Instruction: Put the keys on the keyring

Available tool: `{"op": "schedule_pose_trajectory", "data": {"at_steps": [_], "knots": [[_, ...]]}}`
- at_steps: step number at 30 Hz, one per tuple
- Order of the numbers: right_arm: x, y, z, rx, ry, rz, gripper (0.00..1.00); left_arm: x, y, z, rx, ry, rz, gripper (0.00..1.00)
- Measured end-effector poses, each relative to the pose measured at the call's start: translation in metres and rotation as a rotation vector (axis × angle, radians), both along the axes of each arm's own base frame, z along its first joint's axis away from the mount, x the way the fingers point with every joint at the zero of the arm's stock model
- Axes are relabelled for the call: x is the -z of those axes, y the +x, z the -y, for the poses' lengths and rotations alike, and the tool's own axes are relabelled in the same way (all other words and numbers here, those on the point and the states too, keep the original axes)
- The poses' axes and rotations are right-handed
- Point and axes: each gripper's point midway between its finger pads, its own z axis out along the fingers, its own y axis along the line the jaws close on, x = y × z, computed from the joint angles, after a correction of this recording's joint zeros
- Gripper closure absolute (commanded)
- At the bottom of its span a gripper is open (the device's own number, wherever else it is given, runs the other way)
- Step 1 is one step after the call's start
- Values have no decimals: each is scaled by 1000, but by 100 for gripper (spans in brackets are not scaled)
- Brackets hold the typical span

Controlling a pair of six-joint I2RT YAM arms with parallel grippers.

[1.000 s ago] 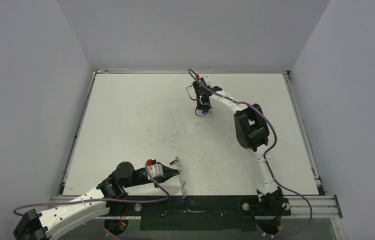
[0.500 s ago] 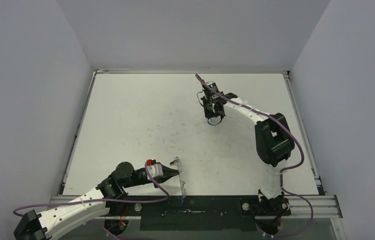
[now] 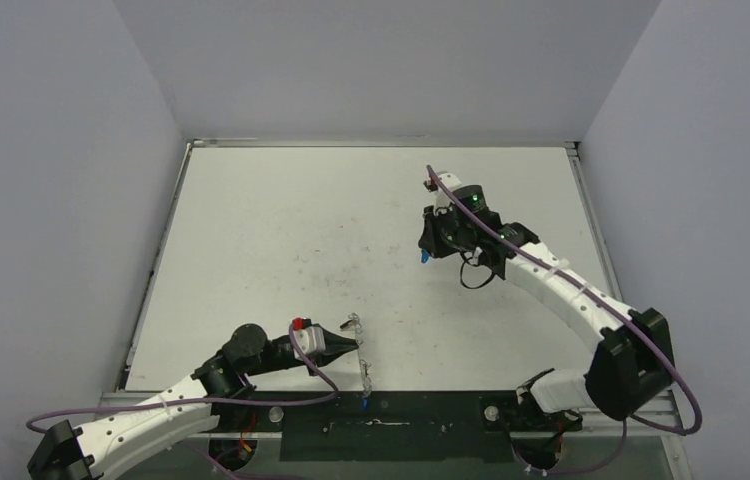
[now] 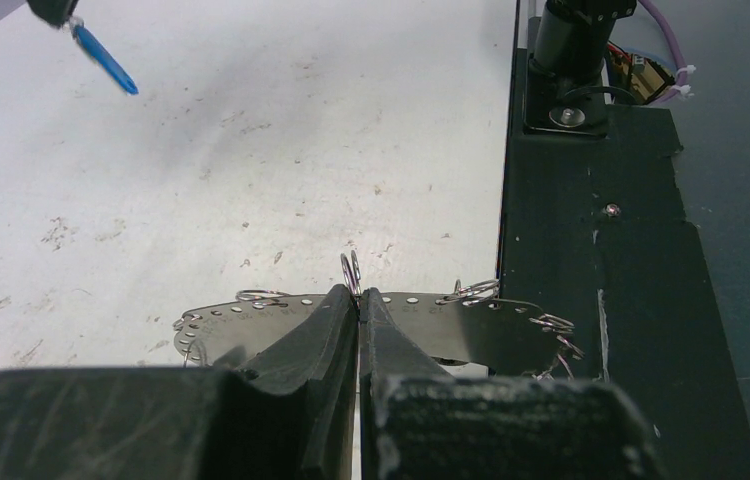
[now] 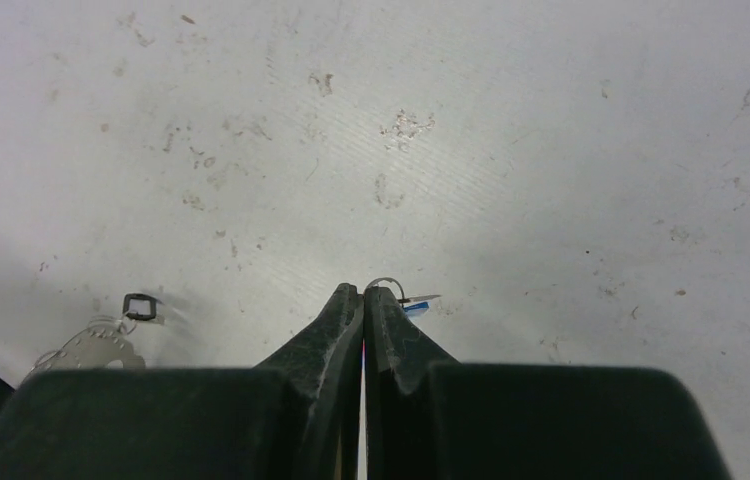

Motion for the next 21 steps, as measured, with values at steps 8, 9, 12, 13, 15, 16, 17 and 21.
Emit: {"op": "schedule_pose_trajectory", "data": {"at_steps": [8, 9, 12, 13, 15, 16, 17, 21], "knots": [[-46, -42, 12, -80, 110, 162, 100, 4, 1, -1, -18, 7, -37, 100], [-47, -48, 13, -94, 117, 167, 100, 6, 2, -2, -25, 11, -48, 100], [-50, -64, 15, -137, 134, 170, 100, 10, 5, -3, -57, 24, -93, 100], [-50, -70, 15, -155, 140, 168, 100, 10, 6, -3, -63, 26, -104, 100], [-51, -79, 16, -177, 147, 169, 100, 8, 7, -3, -73, 26, -116, 100], [-50, -83, 17, -188, 151, 169, 100, 7, 8, -3, -81, 32, -128, 100], [-49, -86, 18, -194, 153, 166, 100, 8, 9, -3, -84, 35, -134, 100], [-39, -100, 17, -228, 156, 141, 100, 8, 10, -2, -90, 57, -151, 100]]}}
